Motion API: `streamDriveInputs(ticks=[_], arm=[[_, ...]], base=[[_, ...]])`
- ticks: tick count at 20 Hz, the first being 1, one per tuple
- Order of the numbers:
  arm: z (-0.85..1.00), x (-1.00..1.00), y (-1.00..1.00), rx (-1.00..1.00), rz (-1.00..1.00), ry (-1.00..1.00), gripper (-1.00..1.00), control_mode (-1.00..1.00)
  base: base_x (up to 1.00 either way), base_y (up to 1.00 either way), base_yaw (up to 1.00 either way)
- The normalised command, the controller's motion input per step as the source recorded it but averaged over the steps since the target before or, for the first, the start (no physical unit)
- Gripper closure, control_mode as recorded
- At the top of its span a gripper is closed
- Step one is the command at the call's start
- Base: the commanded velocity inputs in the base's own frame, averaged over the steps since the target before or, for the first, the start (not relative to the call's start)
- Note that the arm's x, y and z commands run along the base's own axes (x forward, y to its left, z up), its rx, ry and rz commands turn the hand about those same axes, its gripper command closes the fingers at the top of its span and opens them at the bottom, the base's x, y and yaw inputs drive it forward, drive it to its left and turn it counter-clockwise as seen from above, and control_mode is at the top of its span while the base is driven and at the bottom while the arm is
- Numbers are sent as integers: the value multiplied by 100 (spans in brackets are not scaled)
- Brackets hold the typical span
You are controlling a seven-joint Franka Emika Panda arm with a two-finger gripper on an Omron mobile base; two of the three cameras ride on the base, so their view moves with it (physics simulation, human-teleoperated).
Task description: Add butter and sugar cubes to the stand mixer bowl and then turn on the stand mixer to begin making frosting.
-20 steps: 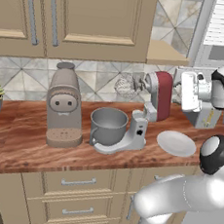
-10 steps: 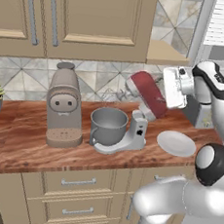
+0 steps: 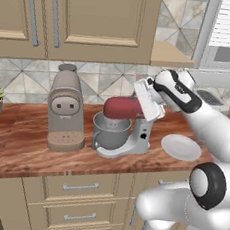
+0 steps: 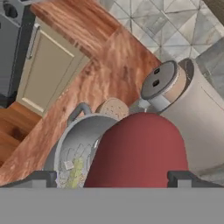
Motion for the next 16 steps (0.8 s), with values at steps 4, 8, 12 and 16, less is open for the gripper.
streamDriveInputs(ticks=[4,8,12,16], arm=[[-75,0,90,-33,0,21,-100,-100],[-96,0,73,-34,0,27,-100,-100],[-100,0,62,-33,0,29,-100,-100],[-65,-36,15,-19,-1,20,-100,-100]], base=[[0,0,0],[0,0,0],[0,0,0],[0,0,0]])
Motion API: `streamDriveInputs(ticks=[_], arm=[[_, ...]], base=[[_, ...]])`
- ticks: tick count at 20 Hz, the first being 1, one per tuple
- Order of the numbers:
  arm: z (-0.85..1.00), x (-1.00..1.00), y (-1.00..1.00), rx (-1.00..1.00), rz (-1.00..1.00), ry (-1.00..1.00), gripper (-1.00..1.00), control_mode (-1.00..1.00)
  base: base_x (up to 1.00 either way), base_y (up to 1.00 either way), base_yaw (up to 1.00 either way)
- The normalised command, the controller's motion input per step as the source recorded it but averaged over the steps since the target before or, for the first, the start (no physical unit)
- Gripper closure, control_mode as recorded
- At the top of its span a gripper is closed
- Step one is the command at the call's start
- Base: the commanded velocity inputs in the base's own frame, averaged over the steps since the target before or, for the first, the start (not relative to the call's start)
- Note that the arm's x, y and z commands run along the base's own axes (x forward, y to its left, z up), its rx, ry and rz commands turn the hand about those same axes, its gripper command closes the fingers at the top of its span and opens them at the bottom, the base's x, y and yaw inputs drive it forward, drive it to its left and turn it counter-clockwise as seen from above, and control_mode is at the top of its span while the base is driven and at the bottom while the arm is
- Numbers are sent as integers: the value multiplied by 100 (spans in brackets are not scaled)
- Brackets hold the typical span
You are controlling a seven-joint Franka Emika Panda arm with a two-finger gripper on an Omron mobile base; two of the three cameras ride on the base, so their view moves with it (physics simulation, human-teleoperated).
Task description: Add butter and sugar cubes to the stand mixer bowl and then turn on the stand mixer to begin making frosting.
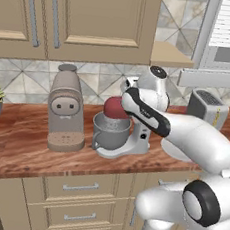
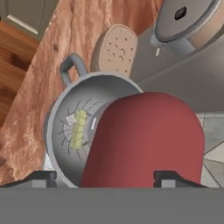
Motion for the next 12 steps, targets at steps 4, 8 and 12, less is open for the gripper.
streamDriveInputs(ticks=[4,8,12], arm=[[49,-89,-26,-1,0,9,-100,-100],[100,-72,-26,1,2,13,-100,-100],[88,-46,-10,0,5,16,-100,-100]], base=[[0,0,0],[0,0,0],[0,0,0]])
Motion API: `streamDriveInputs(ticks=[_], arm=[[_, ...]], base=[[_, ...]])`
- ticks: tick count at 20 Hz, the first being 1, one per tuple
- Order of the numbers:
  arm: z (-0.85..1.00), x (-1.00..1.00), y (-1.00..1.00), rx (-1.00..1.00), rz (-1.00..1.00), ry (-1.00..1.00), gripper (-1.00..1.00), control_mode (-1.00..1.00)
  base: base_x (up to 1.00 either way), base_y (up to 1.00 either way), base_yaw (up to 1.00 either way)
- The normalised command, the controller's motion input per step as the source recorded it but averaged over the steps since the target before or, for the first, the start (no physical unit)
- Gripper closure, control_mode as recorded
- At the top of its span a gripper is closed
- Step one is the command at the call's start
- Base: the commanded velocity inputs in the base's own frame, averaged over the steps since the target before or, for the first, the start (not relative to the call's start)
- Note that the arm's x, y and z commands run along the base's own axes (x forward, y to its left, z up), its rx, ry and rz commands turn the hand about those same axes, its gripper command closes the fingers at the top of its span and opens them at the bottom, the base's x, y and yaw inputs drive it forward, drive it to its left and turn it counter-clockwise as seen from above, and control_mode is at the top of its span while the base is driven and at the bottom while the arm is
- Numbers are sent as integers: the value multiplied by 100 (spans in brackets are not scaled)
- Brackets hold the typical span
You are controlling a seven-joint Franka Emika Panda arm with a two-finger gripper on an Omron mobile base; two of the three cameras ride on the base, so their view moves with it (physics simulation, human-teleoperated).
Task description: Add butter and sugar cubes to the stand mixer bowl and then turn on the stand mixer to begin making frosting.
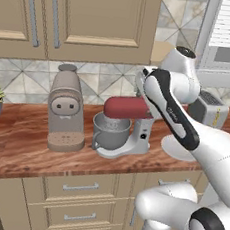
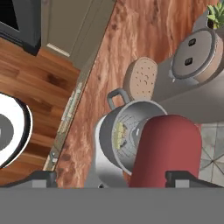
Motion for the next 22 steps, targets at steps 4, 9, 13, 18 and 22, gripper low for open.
streamDriveInputs(ticks=[4,9,13,18,22], arm=[[45,-37,0,0,-10,24,-100,-100],[2,-35,-8,0,-65,16,-100,-100],[-20,-10,0,0,-98,0,-100,-100],[-32,-14,-1,0,-94,0,-100,-100],[-38,-5,-31,0,-87,0,-100,-100]], base=[[0,0,0],[0,0,0],[0,0,0],[0,0,0],[0,0,0]])
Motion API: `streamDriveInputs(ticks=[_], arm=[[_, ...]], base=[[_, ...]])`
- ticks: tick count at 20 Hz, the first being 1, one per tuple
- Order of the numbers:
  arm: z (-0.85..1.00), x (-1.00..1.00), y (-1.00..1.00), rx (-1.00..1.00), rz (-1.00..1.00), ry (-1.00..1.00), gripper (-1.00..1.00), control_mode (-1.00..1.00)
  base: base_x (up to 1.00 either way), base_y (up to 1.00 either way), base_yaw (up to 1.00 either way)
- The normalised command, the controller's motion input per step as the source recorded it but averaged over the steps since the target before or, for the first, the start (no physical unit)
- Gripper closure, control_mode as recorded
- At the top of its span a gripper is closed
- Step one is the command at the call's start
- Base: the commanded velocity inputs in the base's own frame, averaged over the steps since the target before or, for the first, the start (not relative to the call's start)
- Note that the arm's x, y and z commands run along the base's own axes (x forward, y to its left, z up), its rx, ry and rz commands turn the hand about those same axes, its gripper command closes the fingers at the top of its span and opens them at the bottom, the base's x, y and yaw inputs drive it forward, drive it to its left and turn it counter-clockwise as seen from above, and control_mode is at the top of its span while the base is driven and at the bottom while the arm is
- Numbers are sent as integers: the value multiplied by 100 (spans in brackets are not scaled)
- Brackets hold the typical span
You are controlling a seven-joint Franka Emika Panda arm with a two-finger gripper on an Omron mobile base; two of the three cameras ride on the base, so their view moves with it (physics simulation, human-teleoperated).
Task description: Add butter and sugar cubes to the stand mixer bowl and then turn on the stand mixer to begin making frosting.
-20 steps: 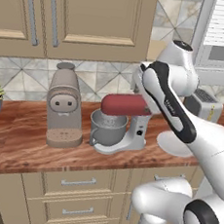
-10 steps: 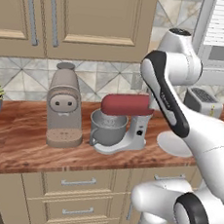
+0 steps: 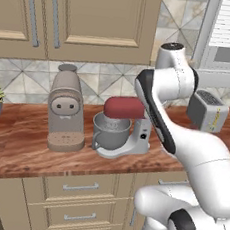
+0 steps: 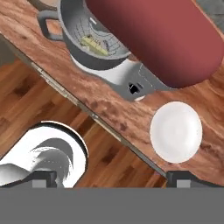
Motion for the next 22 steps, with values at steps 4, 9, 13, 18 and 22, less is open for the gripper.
streamDriveInputs(ticks=[4,9,13,18,22], arm=[[-37,-1,-40,0,-73,0,-100,-100],[-39,-11,-33,0,-41,0,-100,-100],[-50,-37,-3,0,-31,0,-100,-100],[-51,-40,1,0,-26,-1,-100,-100],[-40,-2,6,0,-22,-8,-100,-100]], base=[[0,0,0],[0,0,0],[0,0,0],[0,0,0],[0,0,0]])
